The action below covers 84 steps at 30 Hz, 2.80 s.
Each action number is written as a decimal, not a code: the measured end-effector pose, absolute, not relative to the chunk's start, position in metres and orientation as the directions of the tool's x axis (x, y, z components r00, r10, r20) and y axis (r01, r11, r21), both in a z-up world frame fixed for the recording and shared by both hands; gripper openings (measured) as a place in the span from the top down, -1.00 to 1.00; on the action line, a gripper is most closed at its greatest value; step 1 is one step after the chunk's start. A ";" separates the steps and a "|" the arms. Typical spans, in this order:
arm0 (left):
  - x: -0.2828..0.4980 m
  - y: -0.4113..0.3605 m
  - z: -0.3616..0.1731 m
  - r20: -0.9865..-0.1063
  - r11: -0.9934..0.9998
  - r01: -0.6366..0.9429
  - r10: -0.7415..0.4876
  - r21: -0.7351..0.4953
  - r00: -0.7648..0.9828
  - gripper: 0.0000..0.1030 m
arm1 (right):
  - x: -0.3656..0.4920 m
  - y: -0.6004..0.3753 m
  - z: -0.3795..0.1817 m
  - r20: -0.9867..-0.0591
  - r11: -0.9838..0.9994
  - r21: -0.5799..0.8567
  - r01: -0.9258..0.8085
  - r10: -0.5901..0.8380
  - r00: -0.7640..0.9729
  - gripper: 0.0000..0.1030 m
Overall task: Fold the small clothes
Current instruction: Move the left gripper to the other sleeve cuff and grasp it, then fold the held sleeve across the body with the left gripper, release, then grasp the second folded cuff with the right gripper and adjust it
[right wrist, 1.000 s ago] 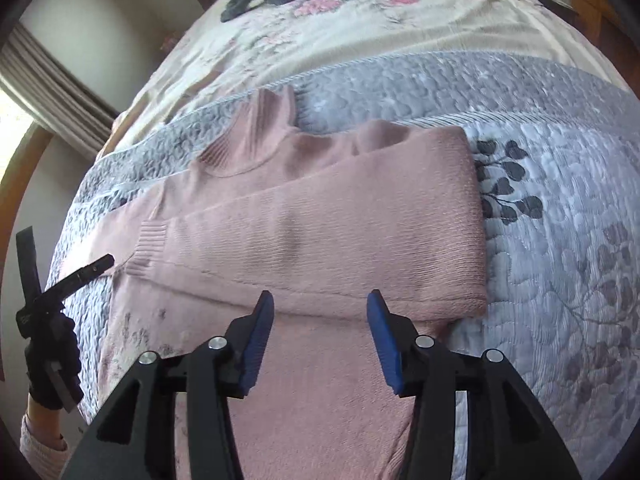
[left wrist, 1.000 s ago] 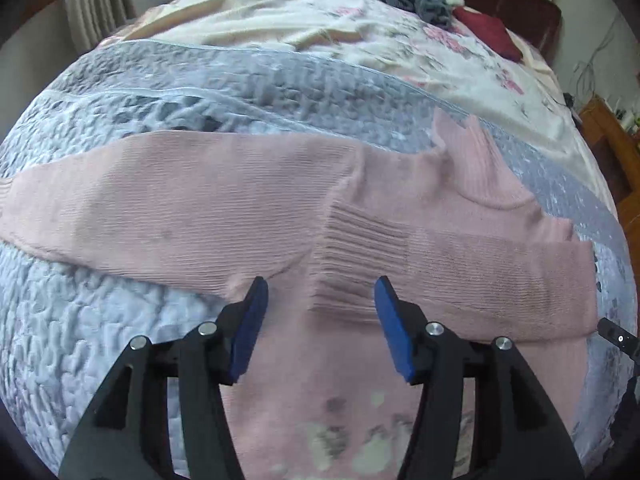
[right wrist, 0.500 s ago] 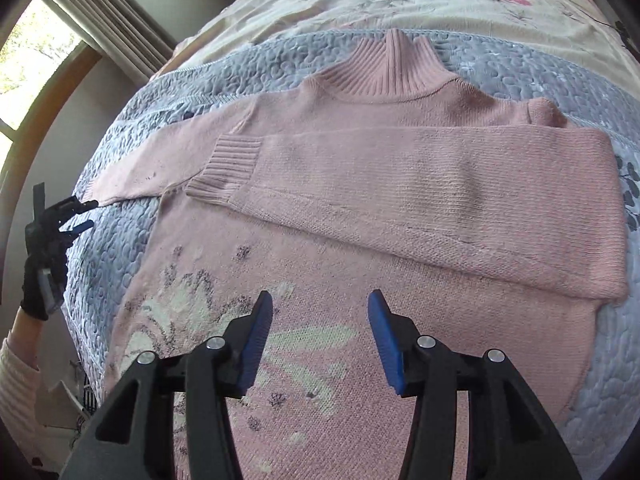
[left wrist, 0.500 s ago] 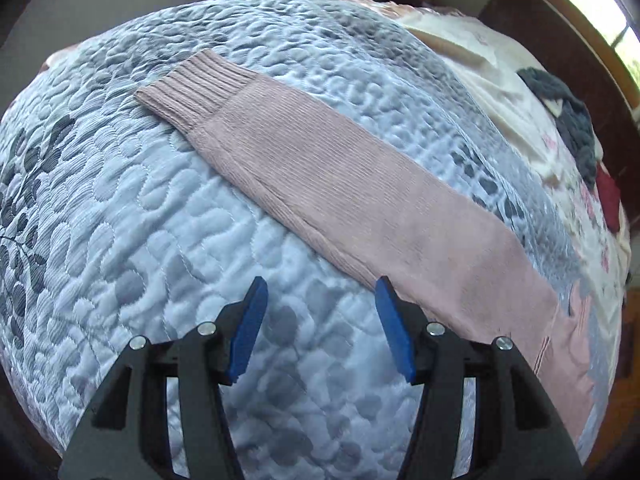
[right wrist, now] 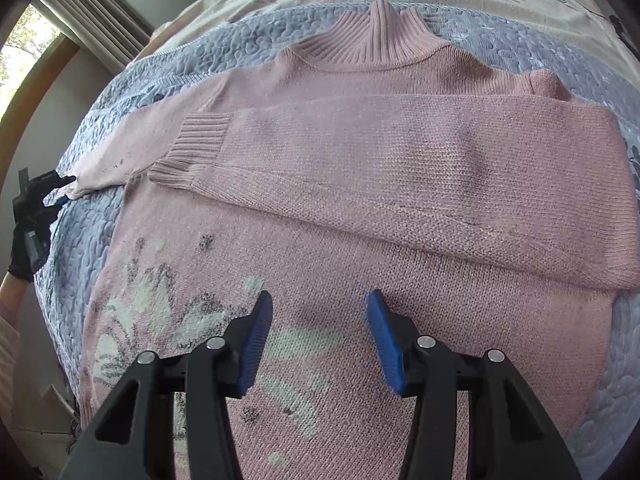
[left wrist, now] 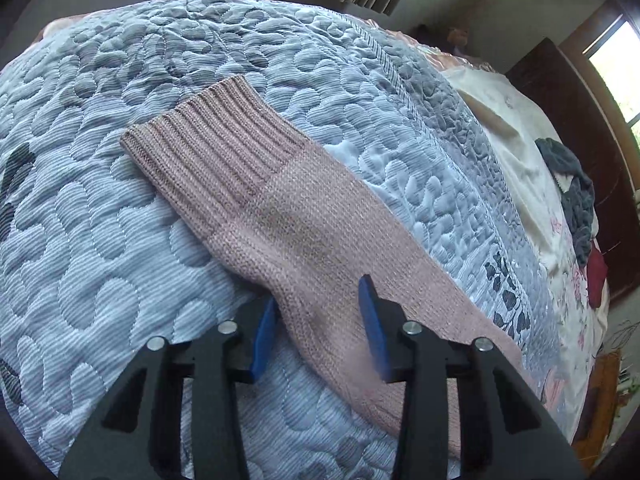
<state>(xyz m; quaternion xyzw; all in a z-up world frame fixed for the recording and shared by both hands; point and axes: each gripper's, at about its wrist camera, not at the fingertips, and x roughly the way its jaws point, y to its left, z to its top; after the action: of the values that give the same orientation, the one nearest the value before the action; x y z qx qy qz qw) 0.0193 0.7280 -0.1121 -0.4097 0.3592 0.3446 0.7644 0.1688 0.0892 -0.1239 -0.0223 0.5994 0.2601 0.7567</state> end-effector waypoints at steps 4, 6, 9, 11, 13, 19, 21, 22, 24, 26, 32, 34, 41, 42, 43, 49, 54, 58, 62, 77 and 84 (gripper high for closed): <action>0.018 0.734 -0.112 -0.828 0.414 -0.828 0.247 -0.379 0.503 0.83 | 0.166 0.088 -0.124 -0.919 0.864 0.271 -0.425 0.363 0.152 0.03; 0.016 0.732 -0.109 -0.824 0.428 -0.825 0.260 -0.368 0.503 0.88 | 0.165 0.086 -0.124 -0.920 0.865 0.266 -0.426 0.359 0.154 0.03; 0.017 0.723 -0.100 -0.813 0.466 -0.815 0.287 -0.343 0.506 0.89 | 0.164 0.082 -0.123 -0.920 0.867 0.267 -0.420 0.359 0.156 0.03; 0.018 0.715 -0.091 -0.798 0.486 -0.800 0.293 -0.351 0.527 0.90 | 0.164 0.079 -0.121 -0.920 0.869 0.267 -0.417 0.359 0.160 0.03; 0.021 0.704 -0.080 -0.777 0.515 -0.775 0.289 -0.367 0.560 0.90 | 0.163 0.076 -0.119 -0.919 0.871 0.266 -0.414 0.359 0.165 0.03; 0.044 0.644 -0.043 -0.719 0.646 -0.656 0.231 -0.391 0.656 0.90 | 0.159 0.064 -0.112 -0.911 0.873 0.279 -0.399 0.372 0.177 0.03; 0.054 0.620 -0.034 -0.707 0.686 -0.611 0.199 -0.394 0.679 0.90 | 0.158 0.061 -0.110 -0.908 0.874 0.286 -0.394 0.378 0.180 0.03; 0.060 0.605 -0.030 -0.701 0.711 -0.587 0.186 -0.387 0.688 0.90 | 0.158 0.059 -0.109 -0.907 0.874 0.287 -0.392 0.380 0.182 0.03; 0.072 0.578 -0.024 -0.690 0.752 -0.535 0.151 -0.385 0.708 0.90 | 0.157 0.054 -0.106 -0.906 0.876 0.285 -0.389 0.379 0.190 0.03; 0.082 0.551 -0.019 -0.677 0.780 -0.482 0.104 -0.399 0.729 0.90 | 0.156 0.050 -0.103 -0.904 0.878 0.280 -0.387 0.377 0.201 0.03; 0.111 0.471 -0.021 -0.642 0.821 -0.357 -0.015 -0.446 0.766 0.90 | 0.158 0.035 -0.100 -0.899 0.886 0.286 -0.364 0.380 0.220 0.03; 0.119 0.445 -0.024 -0.633 0.830 -0.324 -0.044 -0.453 0.773 0.90 | 0.159 0.031 -0.100 -0.898 0.888 0.288 -0.357 0.381 0.222 0.03; 0.148 0.374 -0.061 -0.662 0.852 -0.261 -0.125 -0.453 0.739 0.90 | 0.163 0.026 -0.103 -0.896 0.892 0.293 -0.344 0.382 0.227 0.03; 0.150 0.368 -0.068 -0.671 0.851 -0.261 -0.136 -0.456 0.729 0.90 | 0.163 0.024 -0.104 -0.896 0.893 0.294 -0.341 0.382 0.226 0.03; 0.153 0.362 -0.077 -0.682 0.851 -0.262 -0.144 -0.455 0.717 0.90 | 0.164 0.024 -0.105 -0.896 0.893 0.297 -0.338 0.383 0.224 0.03; 0.162 0.342 -0.125 -0.744 0.858 -0.273 -0.173 -0.436 0.646 0.90 | 0.164 0.021 -0.109 -0.901 0.897 0.295 -0.330 0.376 0.215 0.03; 0.162 0.338 -0.155 -0.780 0.854 -0.271 -0.220 -0.444 0.585 0.87 | 0.168 0.020 -0.113 -0.907 0.901 0.298 -0.315 0.370 0.199 0.03; 0.151 0.348 -0.146 -0.771 0.833 -0.233 -0.308 -0.501 0.558 0.81 | 0.174 0.024 -0.108 -0.906 0.898 0.313 -0.310 0.380 0.187 0.03; 0.118 0.373 -0.112 -0.745 0.856 -0.186 -0.289 -0.482 0.602 0.73 | 0.186 0.042 -0.089 -0.887 0.873 0.347 -0.342 0.424 0.183 0.03; 0.141 0.477 -0.133 -0.874 0.870 -0.432 0.002 -0.238 0.486 0.70 | 0.260 0.205 -0.127 -0.809 0.775 0.580 -0.251 0.585 -0.062 -0.01; 0.135 0.478 -0.130 -0.871 0.873 -0.416 -0.018 -0.253 0.491 0.69 | 0.254 0.226 -0.145 -0.825 0.780 0.555 -0.290 0.560 -0.072 0.72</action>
<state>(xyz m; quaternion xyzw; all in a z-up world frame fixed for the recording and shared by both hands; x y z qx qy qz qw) 0.1351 0.4780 -0.1303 -0.2216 0.4900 0.1194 0.8346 0.2543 0.2263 -0.1449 0.1022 0.6605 0.3157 0.6736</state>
